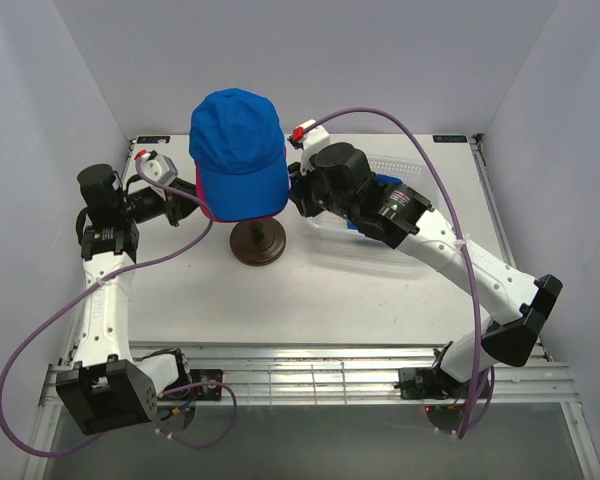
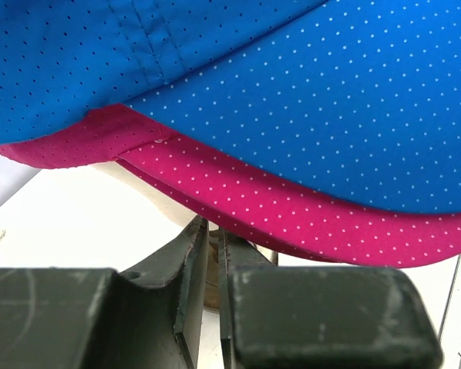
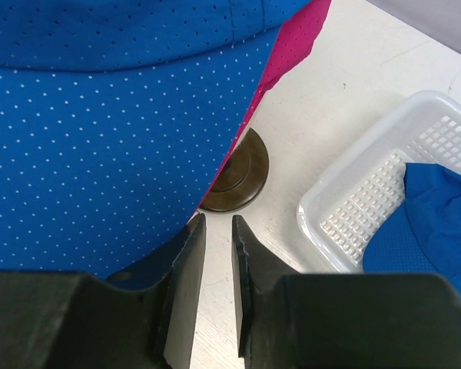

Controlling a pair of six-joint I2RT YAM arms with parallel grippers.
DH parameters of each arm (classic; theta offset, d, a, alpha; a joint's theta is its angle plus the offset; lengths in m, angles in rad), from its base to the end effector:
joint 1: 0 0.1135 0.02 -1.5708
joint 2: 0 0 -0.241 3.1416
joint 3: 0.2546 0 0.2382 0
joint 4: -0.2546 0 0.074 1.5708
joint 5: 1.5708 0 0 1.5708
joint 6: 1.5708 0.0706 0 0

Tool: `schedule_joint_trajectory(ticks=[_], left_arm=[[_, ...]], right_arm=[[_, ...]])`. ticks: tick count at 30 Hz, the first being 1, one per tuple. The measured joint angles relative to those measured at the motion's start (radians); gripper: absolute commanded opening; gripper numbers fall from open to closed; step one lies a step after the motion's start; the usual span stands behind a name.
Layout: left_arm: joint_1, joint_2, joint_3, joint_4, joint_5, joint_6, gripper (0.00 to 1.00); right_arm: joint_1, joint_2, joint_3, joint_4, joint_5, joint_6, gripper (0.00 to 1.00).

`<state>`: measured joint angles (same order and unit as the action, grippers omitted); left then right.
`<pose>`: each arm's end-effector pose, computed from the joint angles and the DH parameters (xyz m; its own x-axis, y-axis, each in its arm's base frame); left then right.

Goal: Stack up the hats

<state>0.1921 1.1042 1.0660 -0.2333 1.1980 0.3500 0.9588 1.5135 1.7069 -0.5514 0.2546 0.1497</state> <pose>0.2484 -0.0187 0.3531 0.0309 0.1332 -0.9906 0.8522 0.5143 0.0957 0.2180 0.2797 0.4074 -0.2970 -0.1719 -0.9393 -0.6192 0.7835 0.0524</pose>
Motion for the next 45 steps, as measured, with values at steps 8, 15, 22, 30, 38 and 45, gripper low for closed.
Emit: schedule_joint_trajectory(ticks=[8, 15, 22, 30, 38, 45], left_arm=[[-0.009, 0.000, 0.010, -0.006, -0.009, 0.008, 0.22], [-0.012, 0.000, 0.010, -0.008, -0.013, 0.012, 0.22], [-0.014, 0.000, 0.010, -0.008, -0.016, 0.021, 0.22], [-0.022, 0.000, 0.010, -0.035, -0.023, 0.042, 0.23], [-0.006, 0.000, 0.006, -0.055, 0.000, 0.055, 0.34], [0.043, 0.015, 0.005, -0.071, 0.051, 0.065, 0.40]], right_arm=[[0.011, 0.000, 0.000, 0.000, 0.036, -0.003, 0.26], [0.044, 0.013, 0.034, -0.028, 0.071, -0.012, 0.27], [0.066, 0.040, 0.079, -0.078, 0.134, -0.043, 0.29], [0.069, -0.011, 0.011, -0.074, 0.184, -0.151, 0.58], [0.071, -0.200, -0.108, -0.054, 0.156, -0.431, 0.92], [0.251, -0.412, -0.427, 0.258, 0.106, -0.813, 0.92]])
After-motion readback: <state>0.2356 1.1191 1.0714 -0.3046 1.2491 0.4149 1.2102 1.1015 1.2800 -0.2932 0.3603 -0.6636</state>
